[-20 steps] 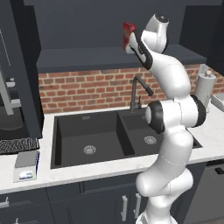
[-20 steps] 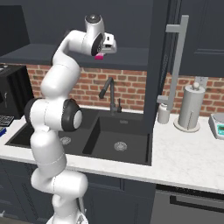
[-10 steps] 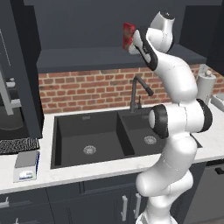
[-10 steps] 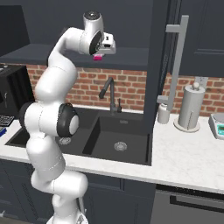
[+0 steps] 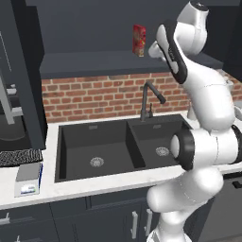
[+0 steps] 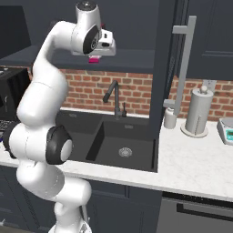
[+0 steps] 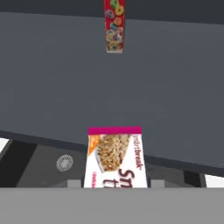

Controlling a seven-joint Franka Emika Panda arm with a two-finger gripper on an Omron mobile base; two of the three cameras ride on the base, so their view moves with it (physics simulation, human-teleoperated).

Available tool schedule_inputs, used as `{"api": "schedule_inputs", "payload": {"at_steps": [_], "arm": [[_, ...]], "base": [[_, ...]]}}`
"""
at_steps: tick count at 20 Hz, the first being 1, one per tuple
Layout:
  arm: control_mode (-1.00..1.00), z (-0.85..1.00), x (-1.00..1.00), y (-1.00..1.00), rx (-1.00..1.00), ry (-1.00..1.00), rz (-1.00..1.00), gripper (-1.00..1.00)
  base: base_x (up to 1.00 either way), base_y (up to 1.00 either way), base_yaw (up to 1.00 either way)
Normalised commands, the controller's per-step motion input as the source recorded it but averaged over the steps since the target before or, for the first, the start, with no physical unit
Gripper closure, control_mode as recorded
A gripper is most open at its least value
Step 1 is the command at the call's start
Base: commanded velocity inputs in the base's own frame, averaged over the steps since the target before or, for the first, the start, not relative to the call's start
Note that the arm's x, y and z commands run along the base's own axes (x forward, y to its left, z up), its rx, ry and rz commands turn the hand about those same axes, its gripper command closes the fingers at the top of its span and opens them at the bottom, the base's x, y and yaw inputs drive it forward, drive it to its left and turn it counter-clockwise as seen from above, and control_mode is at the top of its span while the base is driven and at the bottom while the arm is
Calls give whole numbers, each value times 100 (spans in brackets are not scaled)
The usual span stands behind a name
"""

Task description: Pick the bar and place it on the digital scale for weighing, and close the cabinet.

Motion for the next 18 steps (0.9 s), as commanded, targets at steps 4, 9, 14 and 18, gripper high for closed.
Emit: {"api": "schedule_inputs", "payload": {"at_steps": [4,9,14,18], "arm": [[-100,0,-100,3,1,-27,0,100],[-100,19,-100,14,4,-11,1,100],[-100,28,-100,28,1,2,9,100],[-100,3,-100,50,0,-1,14,100]], "base": [[0,0,0],[0,0,0],[0,0,0],[0,0,0]]}}
